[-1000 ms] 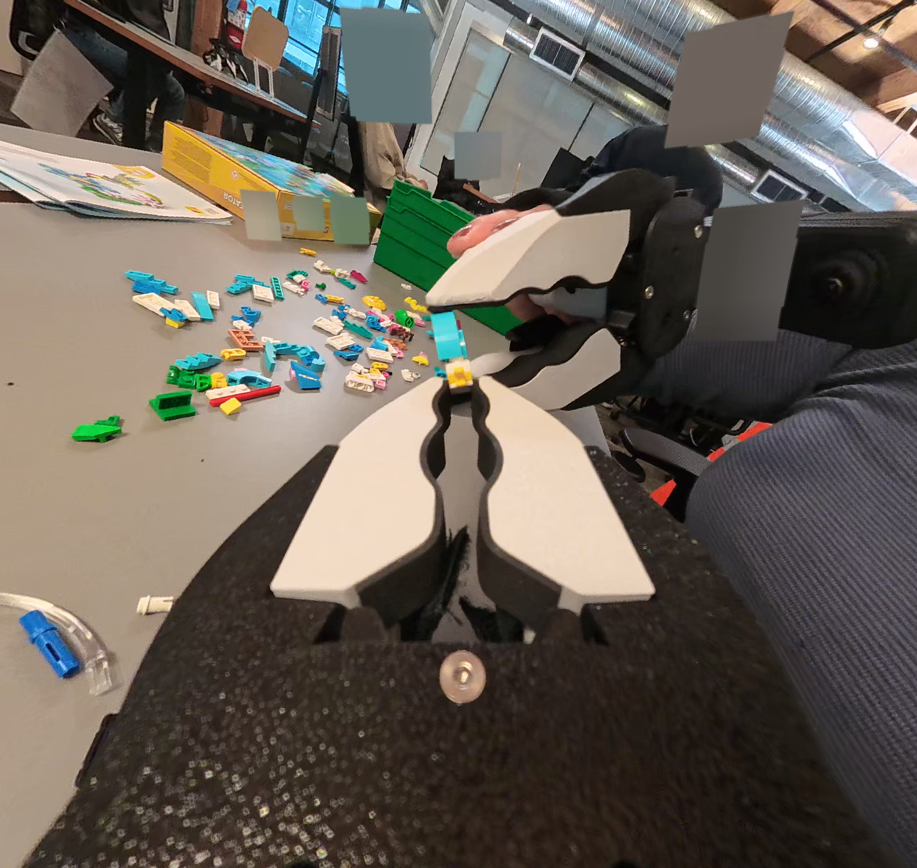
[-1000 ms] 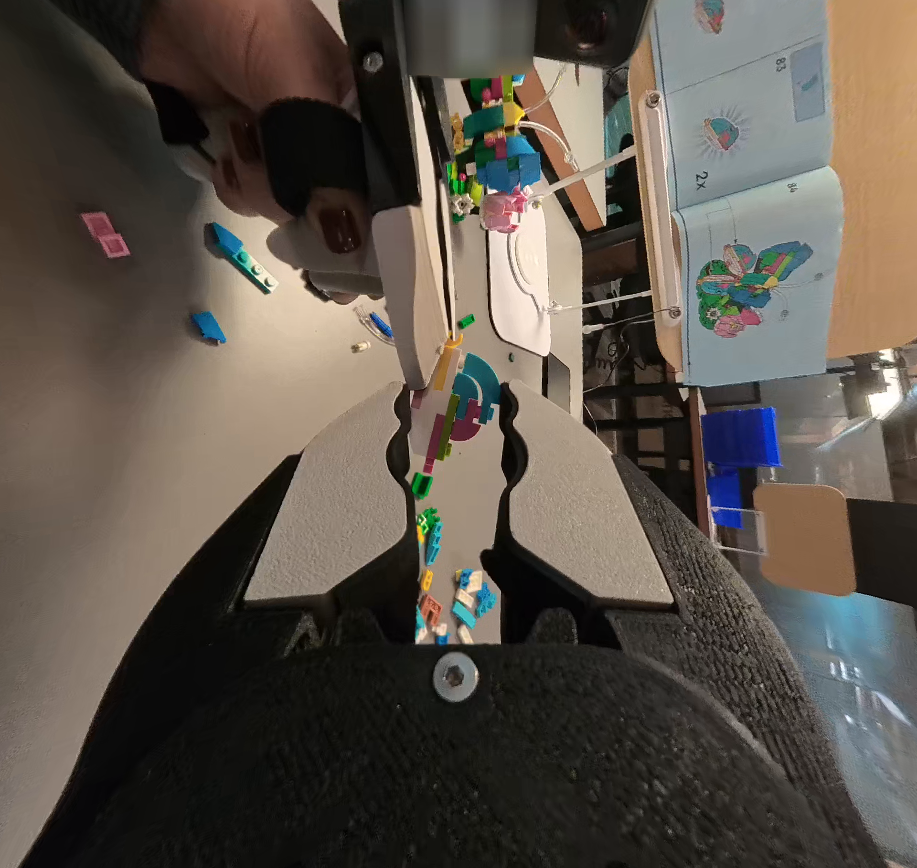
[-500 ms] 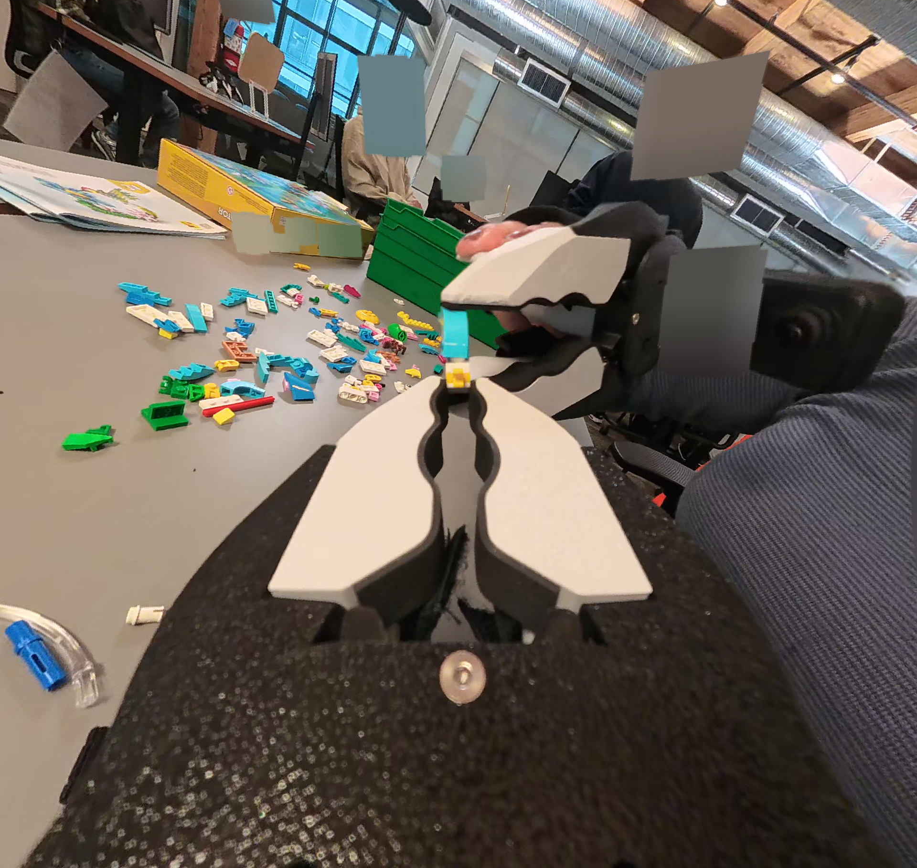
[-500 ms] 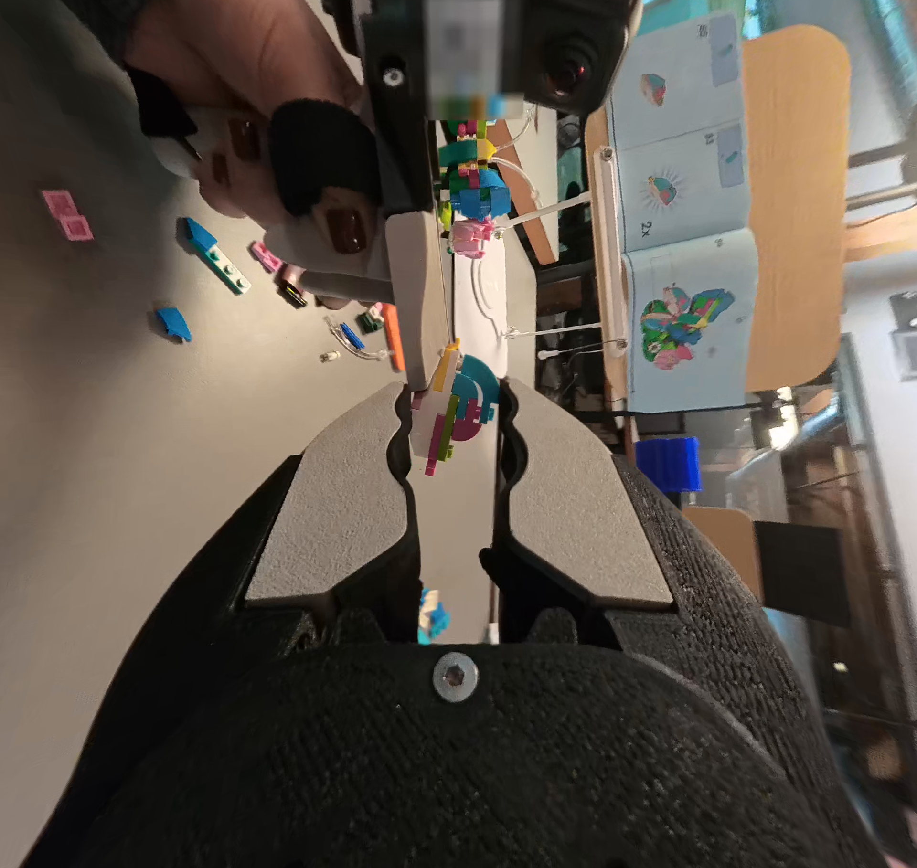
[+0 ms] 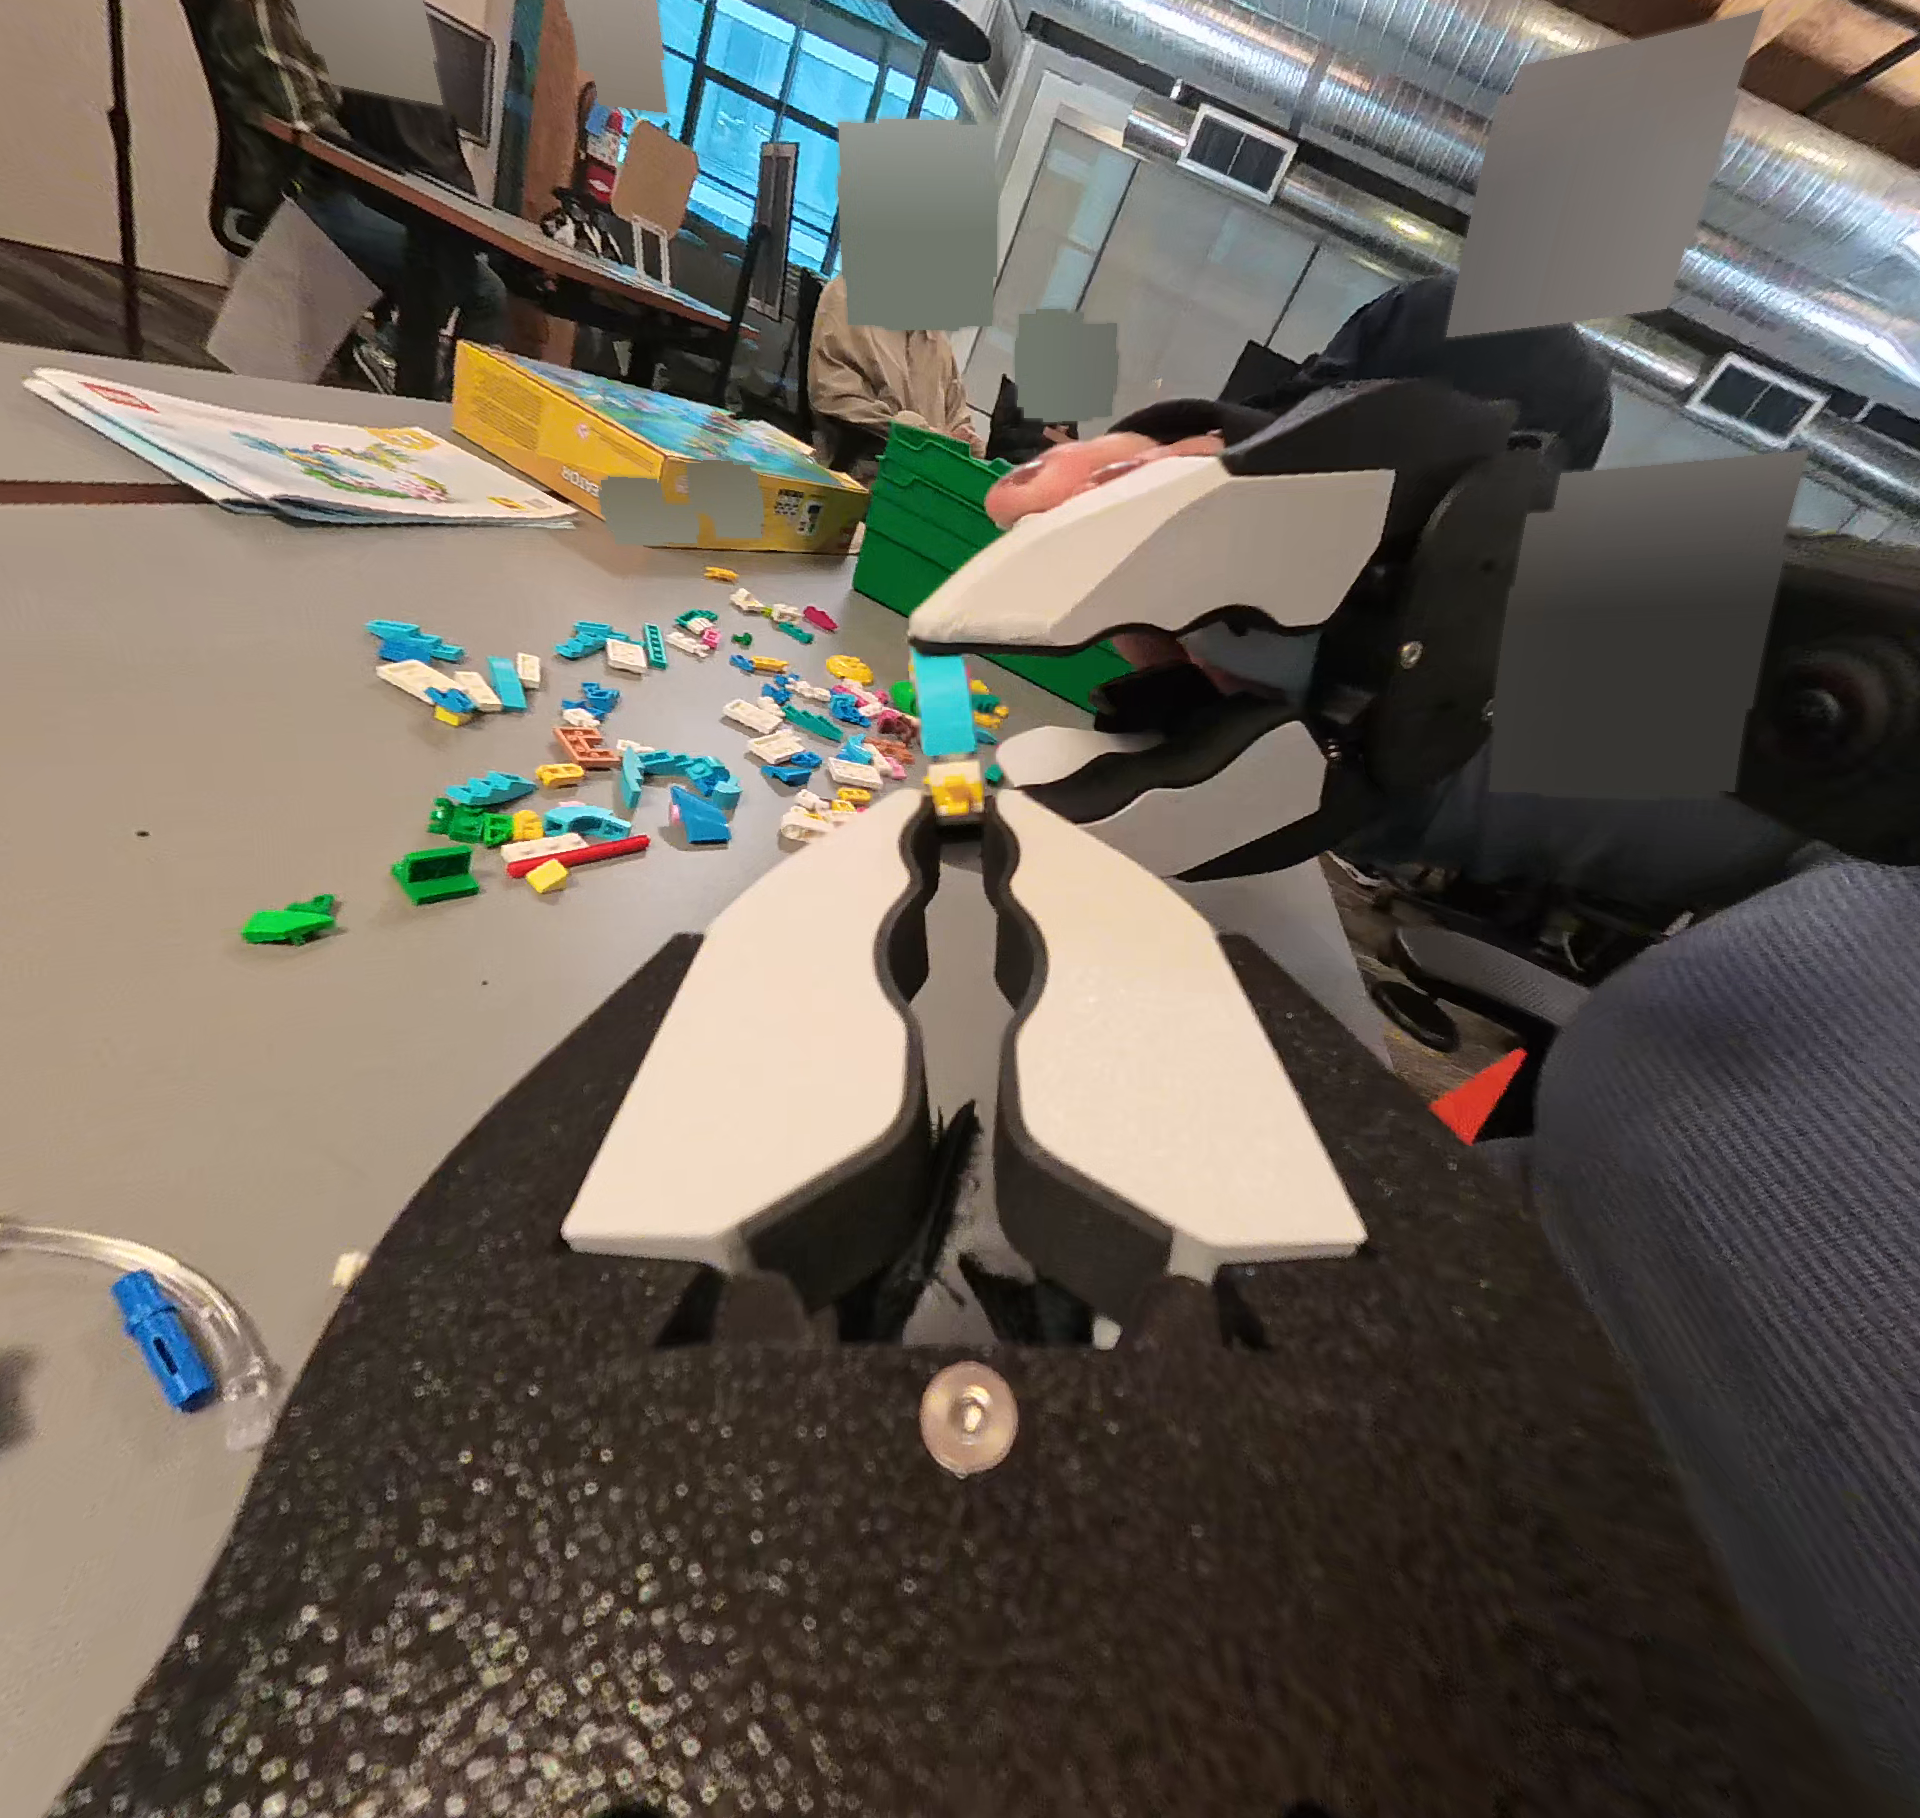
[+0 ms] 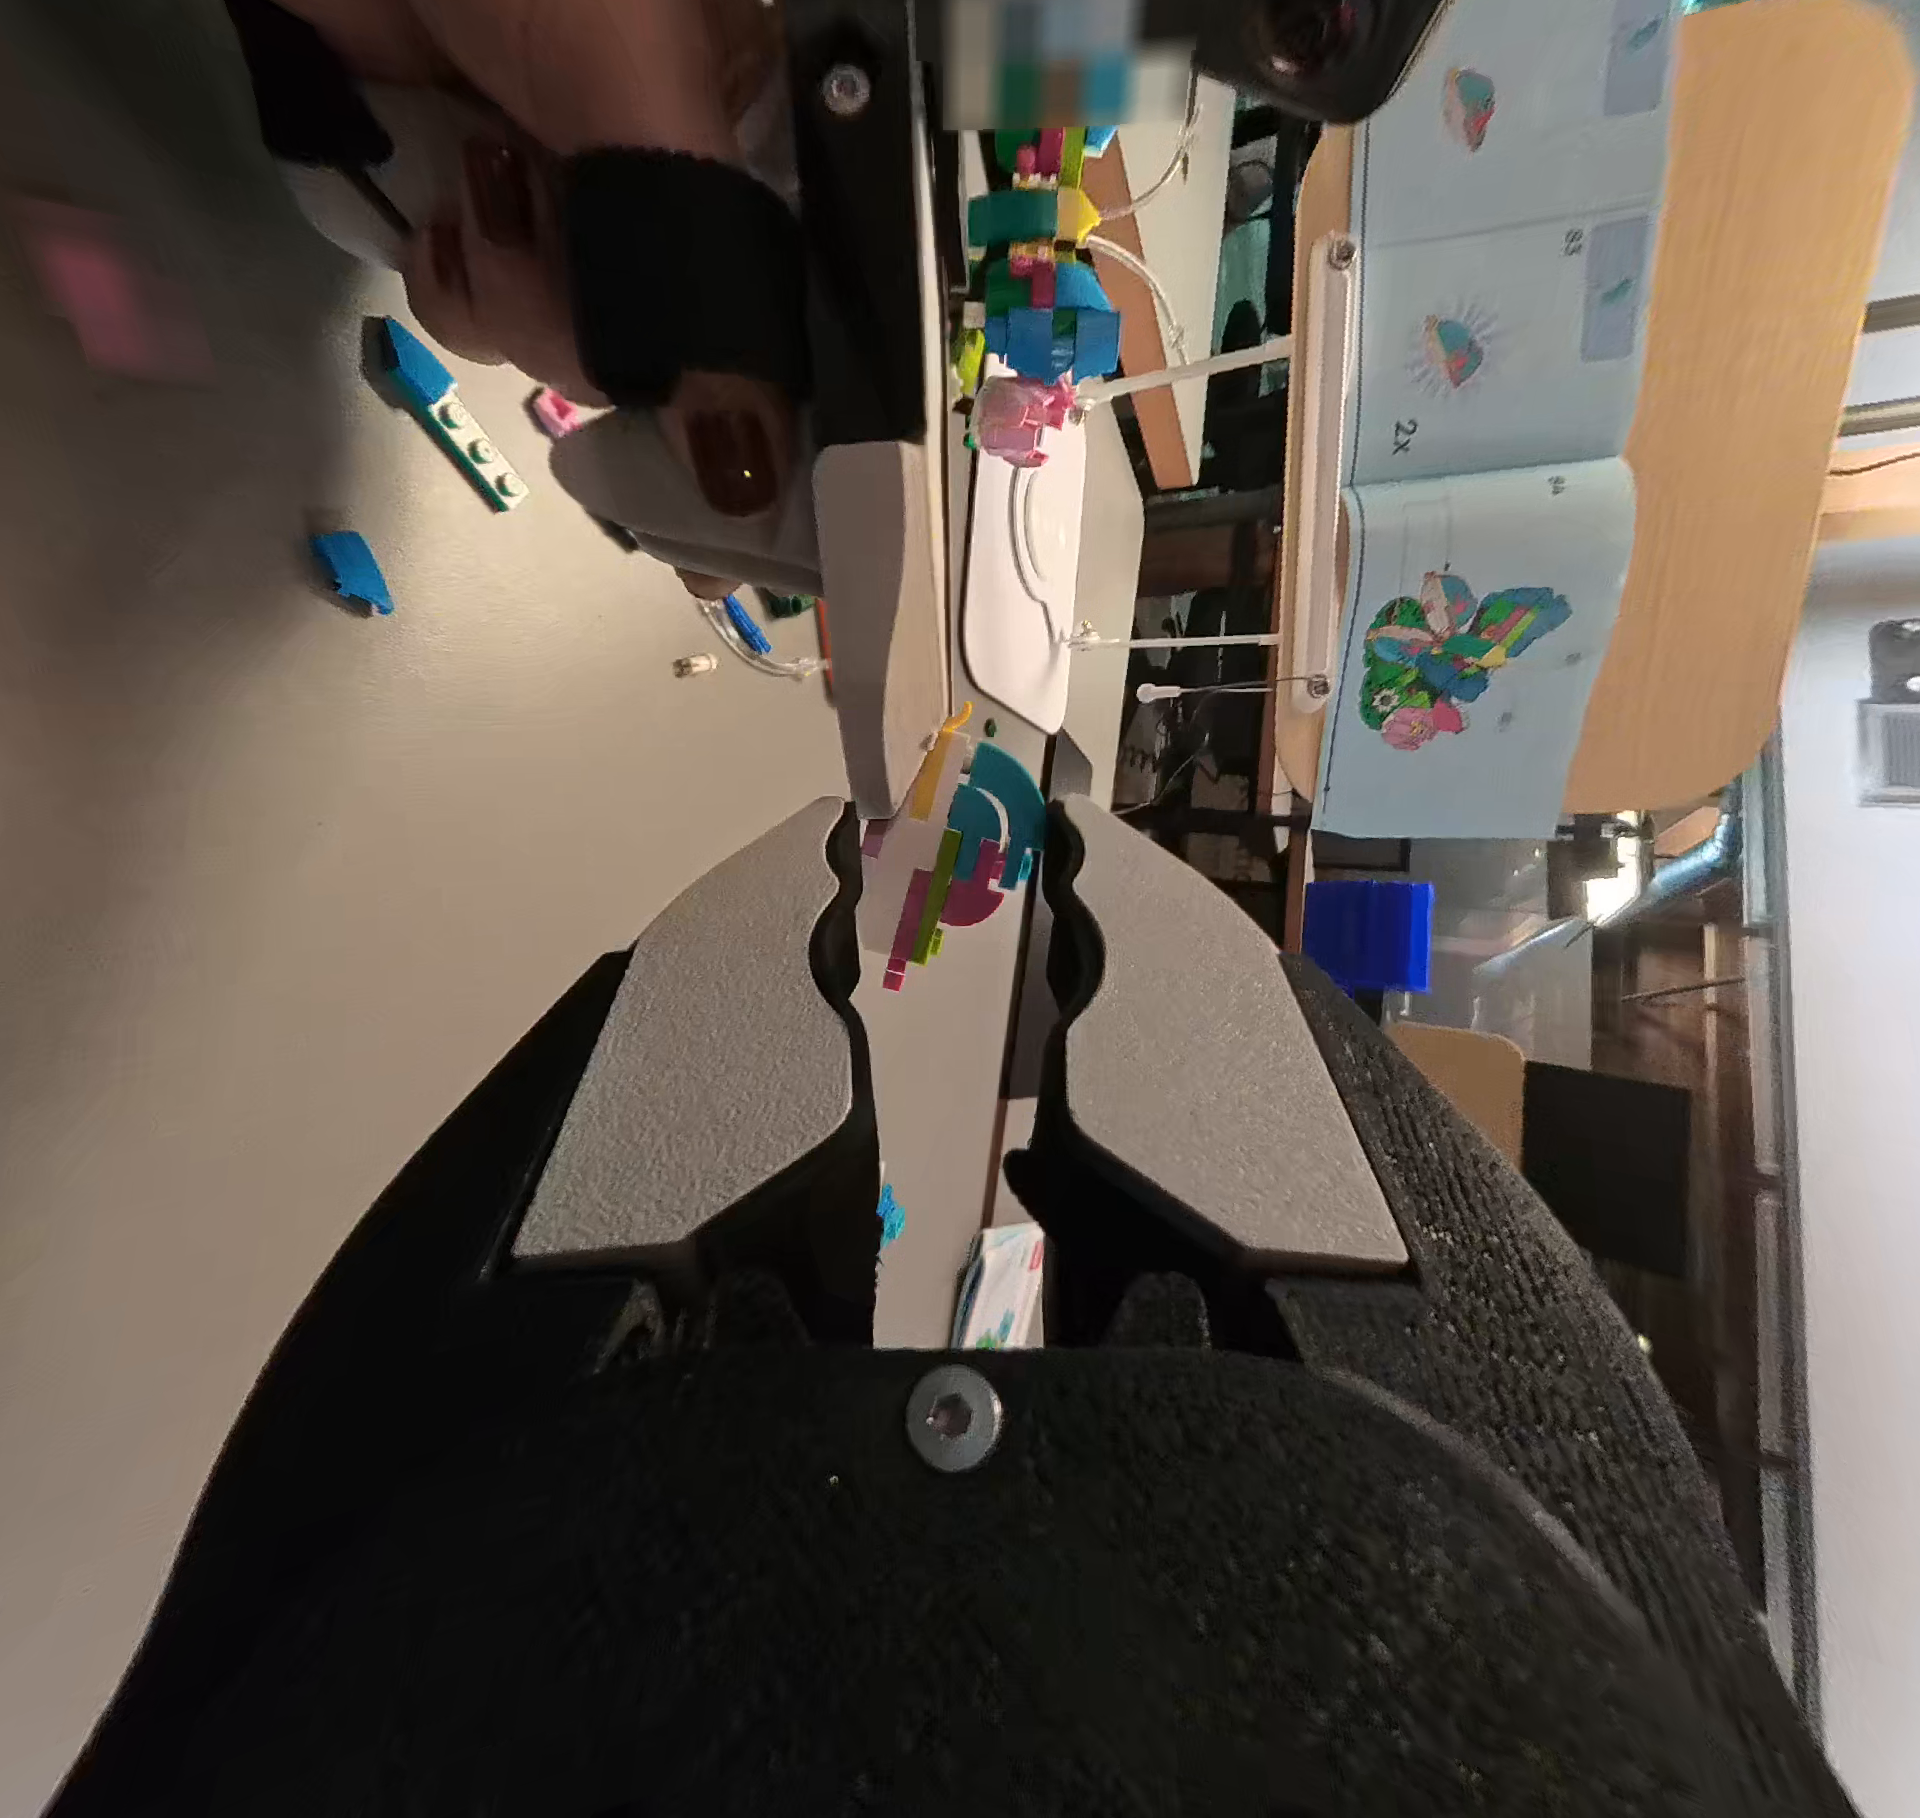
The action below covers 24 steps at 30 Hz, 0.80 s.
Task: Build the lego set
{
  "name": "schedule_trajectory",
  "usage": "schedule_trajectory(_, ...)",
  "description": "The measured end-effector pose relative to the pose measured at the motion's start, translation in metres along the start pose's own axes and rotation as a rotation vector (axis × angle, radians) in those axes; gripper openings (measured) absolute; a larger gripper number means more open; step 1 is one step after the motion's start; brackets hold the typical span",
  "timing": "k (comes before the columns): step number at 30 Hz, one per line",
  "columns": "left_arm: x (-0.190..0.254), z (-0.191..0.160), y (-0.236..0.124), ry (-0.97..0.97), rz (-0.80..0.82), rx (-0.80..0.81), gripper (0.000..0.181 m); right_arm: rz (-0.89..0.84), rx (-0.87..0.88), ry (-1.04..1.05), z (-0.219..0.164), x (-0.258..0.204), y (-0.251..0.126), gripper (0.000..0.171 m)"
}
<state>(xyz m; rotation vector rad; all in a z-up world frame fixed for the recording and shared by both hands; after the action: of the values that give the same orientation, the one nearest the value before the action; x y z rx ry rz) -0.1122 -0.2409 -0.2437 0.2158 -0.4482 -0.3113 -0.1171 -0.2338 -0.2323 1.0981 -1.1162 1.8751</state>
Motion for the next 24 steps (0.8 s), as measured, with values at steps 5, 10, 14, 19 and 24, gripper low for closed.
schedule_trajectory(5, -0.001, 0.000, 0.001, 0.077, 0.026, 0.000, 0.007, 0.011, -0.057, 0.021, -0.002, -0.001, 0.000, 0.033)
schedule_trajectory(10, -0.001, 0.000, 0.001, 0.041, 0.013, 0.012, 0.007, 0.002, -0.024, 0.008, -0.001, -0.001, 0.000, 0.033)
schedule_trajectory(14, -0.001, 0.001, 0.000, -0.014, 0.002, 0.028, 0.007, -0.032, 0.006, 0.001, 0.000, 0.000, 0.000, 0.033)
schedule_trajectory(19, 0.001, 0.008, 0.000, 0.007, 0.000, 0.067, 0.007, -0.133, 0.057, -0.044, 0.005, 0.008, -0.001, 0.033)
schedule_trajectory(24, 0.001, 0.014, -0.001, 0.188, 0.063, 0.077, 0.007, -0.179, 0.001, -0.136, 0.007, 0.012, -0.001, 0.033)
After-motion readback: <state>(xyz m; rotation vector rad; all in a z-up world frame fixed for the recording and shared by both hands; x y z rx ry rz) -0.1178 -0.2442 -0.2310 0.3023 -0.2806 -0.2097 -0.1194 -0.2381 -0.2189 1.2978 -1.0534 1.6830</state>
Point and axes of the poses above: each gripper's, where its closed fingertips meet, y out along the fingers, z out of its top, x = y × z across the jaws, the point moved 1 cm from there along -y, back along the fingers, and after that the axes turned 14 degrees about x, right-handed, at the moved point
